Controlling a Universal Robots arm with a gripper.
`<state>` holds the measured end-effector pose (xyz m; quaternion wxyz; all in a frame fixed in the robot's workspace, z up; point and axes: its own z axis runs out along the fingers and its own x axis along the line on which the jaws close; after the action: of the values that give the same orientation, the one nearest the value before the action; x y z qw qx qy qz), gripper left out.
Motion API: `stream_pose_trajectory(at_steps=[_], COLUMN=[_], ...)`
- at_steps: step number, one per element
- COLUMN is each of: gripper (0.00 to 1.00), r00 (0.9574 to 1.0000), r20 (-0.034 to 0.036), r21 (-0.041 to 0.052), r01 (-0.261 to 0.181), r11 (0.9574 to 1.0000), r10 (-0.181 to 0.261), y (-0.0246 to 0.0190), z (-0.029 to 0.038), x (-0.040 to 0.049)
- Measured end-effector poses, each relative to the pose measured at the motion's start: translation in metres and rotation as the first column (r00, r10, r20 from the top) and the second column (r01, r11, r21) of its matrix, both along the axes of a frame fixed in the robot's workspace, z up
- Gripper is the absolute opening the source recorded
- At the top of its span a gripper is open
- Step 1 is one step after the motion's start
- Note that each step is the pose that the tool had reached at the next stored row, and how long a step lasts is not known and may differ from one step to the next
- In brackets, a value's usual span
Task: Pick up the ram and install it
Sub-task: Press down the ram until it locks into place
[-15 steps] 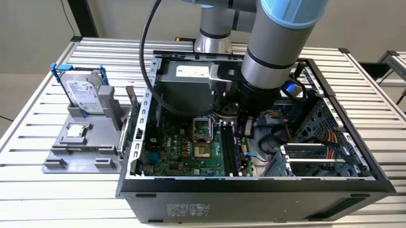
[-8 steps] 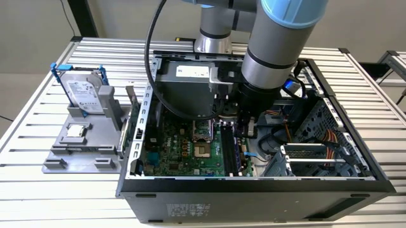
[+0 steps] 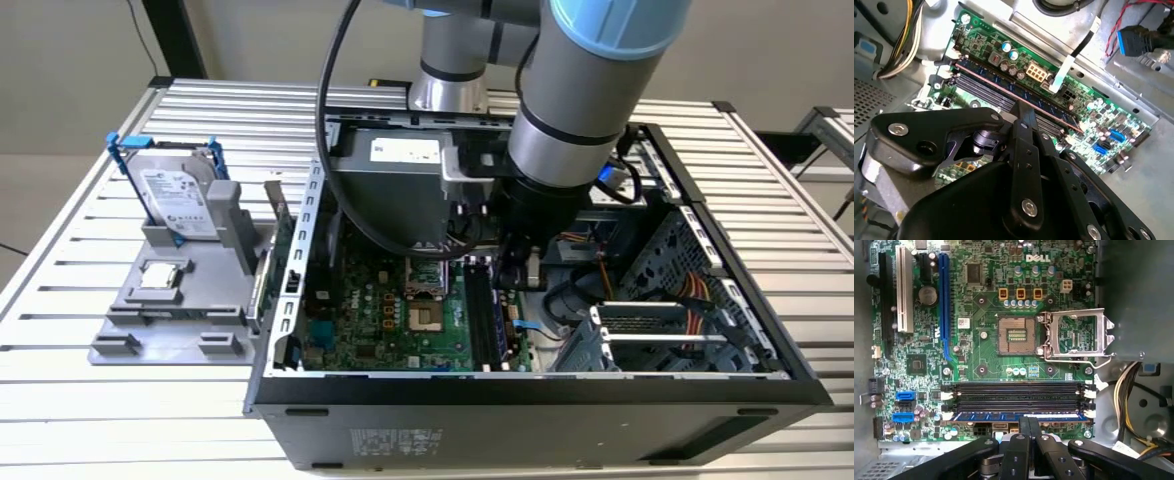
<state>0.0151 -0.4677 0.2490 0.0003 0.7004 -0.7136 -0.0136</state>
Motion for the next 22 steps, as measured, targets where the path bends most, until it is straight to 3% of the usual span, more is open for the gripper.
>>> stream_pose_trajectory(at_steps=[12, 17, 22], gripper=[0.00, 0.00, 0.00], r00=[1.0000, 1.0000, 1.0000], r20=[0.0000, -0.0001, -0.0011], r21=[0.0000, 0.0002, 0.0000], r01=[-0.010, -0.010, -0.009], r11=[1.0000, 1.0000, 1.0000], r10=[0.010, 0.010, 0.009], y=[-0.0016, -0.0056, -0.0127], z=[-0.0010, -0.0032, -0.0035], x=[0.0003, 0.0023, 0.0038])
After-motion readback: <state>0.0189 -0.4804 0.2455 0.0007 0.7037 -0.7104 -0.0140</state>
